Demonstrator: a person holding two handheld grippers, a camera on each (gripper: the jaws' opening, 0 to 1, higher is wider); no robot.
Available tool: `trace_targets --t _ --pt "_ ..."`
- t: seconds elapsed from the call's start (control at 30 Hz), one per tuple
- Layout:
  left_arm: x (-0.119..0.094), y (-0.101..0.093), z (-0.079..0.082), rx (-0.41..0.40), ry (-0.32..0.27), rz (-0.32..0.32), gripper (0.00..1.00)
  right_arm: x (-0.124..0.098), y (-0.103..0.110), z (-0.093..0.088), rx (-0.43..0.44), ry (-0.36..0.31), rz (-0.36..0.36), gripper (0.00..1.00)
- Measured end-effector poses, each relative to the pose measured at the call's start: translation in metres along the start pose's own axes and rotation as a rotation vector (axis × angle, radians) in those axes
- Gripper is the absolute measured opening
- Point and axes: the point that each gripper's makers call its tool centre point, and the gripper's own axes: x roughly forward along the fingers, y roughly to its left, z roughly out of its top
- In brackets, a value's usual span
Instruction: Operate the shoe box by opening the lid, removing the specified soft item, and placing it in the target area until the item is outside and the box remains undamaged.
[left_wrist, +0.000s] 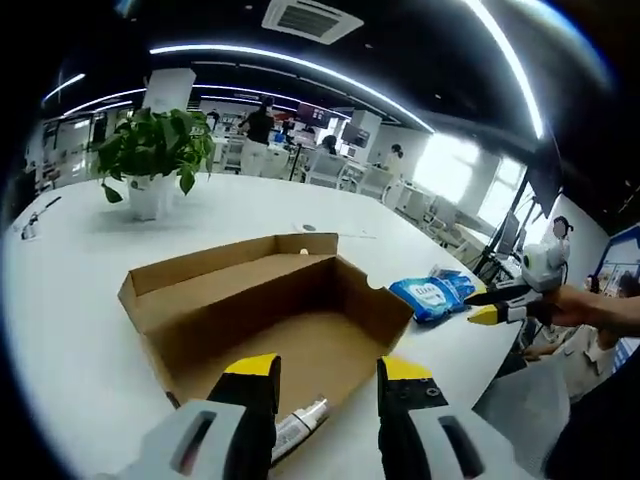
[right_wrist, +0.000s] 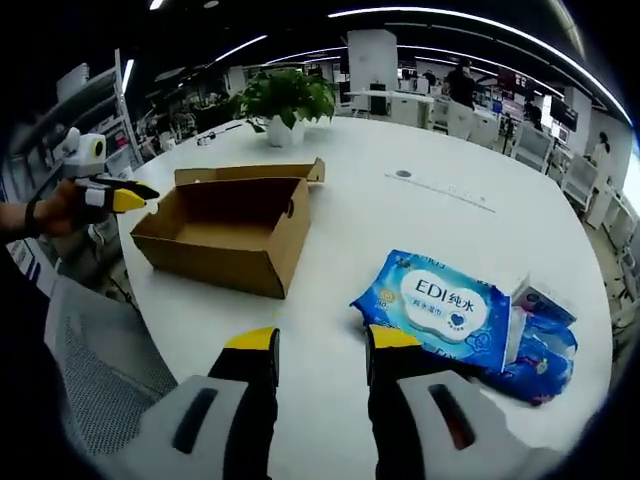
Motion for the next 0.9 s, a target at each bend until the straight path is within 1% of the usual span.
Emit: trace_targets --t 0.13,0.2,0.27,0.43,0.47,0.57,0.67,0.77,0.83,0.9 --pt "0.004 0.005 0.0 0.045 0.035 -0.007 0.39 -0.005 0.001 -0.006 0.019 -0.003 -0.006 0.32" --pt "0.007 0.007 -0.002 0.077 0.068 -0.018 0.39 -0.007 0.001 -0.007 0.028 -0.01 -0.01 0.32" --pt "0.009 0.012 -0.002 0.12 0.098 -0.014 0.39 -0.009 0.001 -0.008 0.036 -0.017 -0.013 0.32" --pt "0.016 0.018 0.002 0.168 0.133 -0.031 0.39 -0.012 0.003 -0.009 0.052 -0.032 -0.017 0.32" --pt "0.018 0.02 0.001 0.179 0.147 -0.043 0.39 -0.013 0.004 -0.01 0.053 -0.032 -0.016 0.32" --pt "0.021 0.023 0.0 0.22 0.182 -0.043 0.39 -0.014 0.006 -0.012 0.058 -0.033 -0.014 0.32" --pt "0.024 0.024 -0.006 0.241 0.22 -0.054 0.39 -0.015 0.007 -0.016 0.074 -0.034 -0.015 0.32" --pt "0.027 0.022 -0.012 0.26 0.257 -0.082 0.39 -0.016 0.008 -0.019 0.075 -0.03 -0.015 0.32" --pt "0.027 0.018 -0.02 0.289 0.307 -0.116 0.4 -0.017 0.008 -0.021 0.082 -0.031 -0.018 0.33" --pt "0.029 0.014 -0.03 0.352 0.368 -0.144 0.42 -0.018 0.008 -0.023 0.094 -0.035 -0.02 0.32"
